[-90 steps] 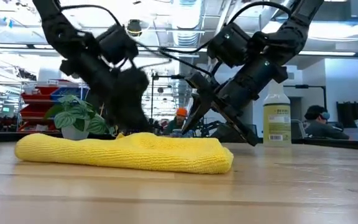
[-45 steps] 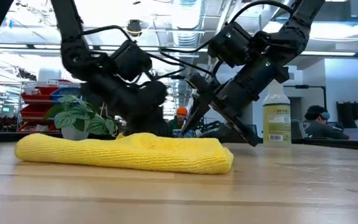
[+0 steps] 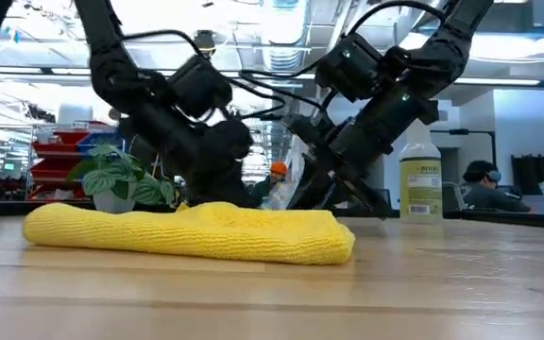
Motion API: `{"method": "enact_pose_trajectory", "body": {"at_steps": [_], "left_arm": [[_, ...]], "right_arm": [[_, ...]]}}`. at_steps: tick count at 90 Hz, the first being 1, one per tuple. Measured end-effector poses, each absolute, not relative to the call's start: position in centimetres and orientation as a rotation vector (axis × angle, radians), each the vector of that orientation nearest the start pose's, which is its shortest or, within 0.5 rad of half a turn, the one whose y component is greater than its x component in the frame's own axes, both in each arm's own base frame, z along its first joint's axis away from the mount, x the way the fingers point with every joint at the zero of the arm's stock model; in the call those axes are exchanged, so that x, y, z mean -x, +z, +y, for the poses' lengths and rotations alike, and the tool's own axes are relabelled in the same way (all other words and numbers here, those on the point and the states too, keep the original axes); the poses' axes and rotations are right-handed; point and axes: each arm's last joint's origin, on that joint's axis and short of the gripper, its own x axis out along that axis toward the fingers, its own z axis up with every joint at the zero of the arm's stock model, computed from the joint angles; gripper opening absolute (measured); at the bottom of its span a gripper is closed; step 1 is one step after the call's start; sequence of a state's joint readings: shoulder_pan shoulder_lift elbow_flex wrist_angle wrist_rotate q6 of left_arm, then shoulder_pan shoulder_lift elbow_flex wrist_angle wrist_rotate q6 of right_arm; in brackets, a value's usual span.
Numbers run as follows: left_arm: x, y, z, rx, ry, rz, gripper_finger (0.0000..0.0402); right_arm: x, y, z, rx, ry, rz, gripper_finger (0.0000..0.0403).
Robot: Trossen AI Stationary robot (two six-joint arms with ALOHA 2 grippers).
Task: Apply microfiber cloth
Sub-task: Spray the cellphone with the cleaning bottle
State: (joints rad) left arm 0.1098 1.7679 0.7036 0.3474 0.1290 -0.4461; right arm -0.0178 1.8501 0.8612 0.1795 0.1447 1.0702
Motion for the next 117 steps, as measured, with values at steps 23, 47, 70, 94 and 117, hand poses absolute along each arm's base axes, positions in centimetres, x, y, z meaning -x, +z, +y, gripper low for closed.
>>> {"method": "enact_pose_trajectory", "body": {"at_steps": [23,47,70,94,117], "left_arm": [[-30.9,16.5,2.7,0.402,0.083,0.53,0.0028],[-34.5,19.2,3.9,0.177,0.054,0.251,0.0063],[-41.4,22.3,8.4,-0.023,0.118,0.174,0.0158],[-47.7,22.0,14.5,-0.039,0.077,0.177,0.0185],[-50.4,22.2,17.3,-0.037,0.03,0.132,0.0186]], "right_arm": [[-29.8,15.7,2.8,-0.775,-0.587,0.752,0.001],[-23.3,20.2,7.5,-0.682,-0.65,0.803,0.001],[-19.4,20.1,10.3,-0.667,-0.719,0.924,0.001],[-17.6,19.1,12.4,-0.725,-0.736,0.928,0.001],[-17.0,18.9,13.2,-0.791,-0.75,0.879,0.0011]]}}
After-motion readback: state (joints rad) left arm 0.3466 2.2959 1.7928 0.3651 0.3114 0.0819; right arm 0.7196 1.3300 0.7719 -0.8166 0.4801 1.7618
